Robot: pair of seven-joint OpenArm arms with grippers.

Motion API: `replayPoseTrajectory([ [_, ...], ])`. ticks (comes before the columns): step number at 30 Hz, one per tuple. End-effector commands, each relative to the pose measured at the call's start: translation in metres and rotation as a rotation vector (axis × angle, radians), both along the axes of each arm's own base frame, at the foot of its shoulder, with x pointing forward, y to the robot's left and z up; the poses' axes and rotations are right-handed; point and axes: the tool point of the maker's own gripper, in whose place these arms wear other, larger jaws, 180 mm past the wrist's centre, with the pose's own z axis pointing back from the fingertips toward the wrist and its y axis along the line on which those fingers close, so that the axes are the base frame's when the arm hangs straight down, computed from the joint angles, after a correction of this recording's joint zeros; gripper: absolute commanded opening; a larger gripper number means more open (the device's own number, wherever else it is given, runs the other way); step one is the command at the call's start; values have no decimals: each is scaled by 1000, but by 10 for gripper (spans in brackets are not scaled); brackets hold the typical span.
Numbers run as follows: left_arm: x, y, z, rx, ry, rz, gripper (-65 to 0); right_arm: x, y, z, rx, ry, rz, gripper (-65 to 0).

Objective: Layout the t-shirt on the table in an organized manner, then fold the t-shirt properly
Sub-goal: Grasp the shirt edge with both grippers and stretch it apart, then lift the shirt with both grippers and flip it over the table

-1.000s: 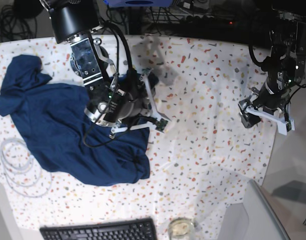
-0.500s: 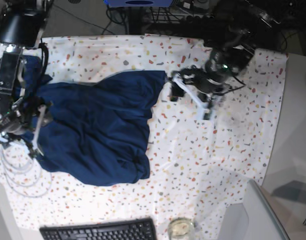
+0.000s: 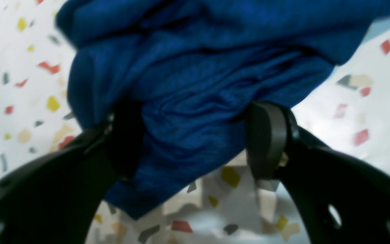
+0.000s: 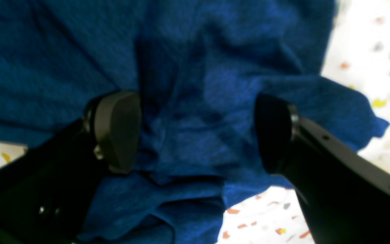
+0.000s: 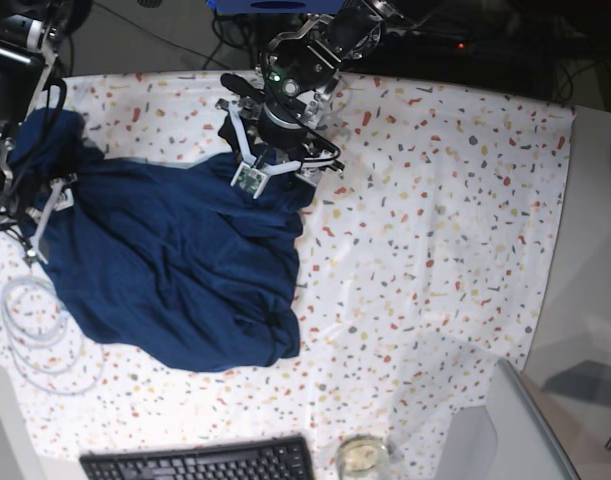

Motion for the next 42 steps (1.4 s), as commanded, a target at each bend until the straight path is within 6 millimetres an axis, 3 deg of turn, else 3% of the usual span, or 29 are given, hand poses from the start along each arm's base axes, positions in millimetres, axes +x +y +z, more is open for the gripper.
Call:
replayPoseTrajectory([
  [1,-5,26,-11,57,51,61,-204,3,-5,3,-12,-6,0,-168],
  [3,-10,50,-17,74,74,134,-225,-5,-4,0,-13,7,1,-233],
  [4,-10,62,-19,82,80,172,-260,-8,-5,-1,-14,12,2,-294],
  [8,-14,118,-25,121,104,329,-507,-8,-6,5,-36,-5,11,-650],
  [10,-15,141,-24,136,99,382,-553,-3,-6,12,-50,-27,18,-636],
  [12,-7,161,-13,136,65,442,-523,3,-2,23,-70,-47,29,-635],
  [15,2,194,7,142,4,525,-420,12,6,48,-133,-77,64,-650],
  [17,13,208,25,134,-48,571,-349,16,18,67,-183,-108,125,-650],
  [20,11,224,44,130,-96,615,-263,11,43,84,-230,-127,207,-650],
  [25,-5,220,69,105,-141,620,-193,-16,61,70,-216,-67,245,-650],
  [32,-47,218,68,-49,-66,729,-163,-53,67,38,-159,3,263,-650],
  [35,-39,201,77,-173,-69,742,-163,-60,69,27,-140,32,260,-650],
  [39,-11,152,104,-322,-118,653,-163,-60,69,22,-132,46,256,-650],
  [42,13,114,111,-383,-128,563,-166,-59,69,23,-131,45,257,-650],
])
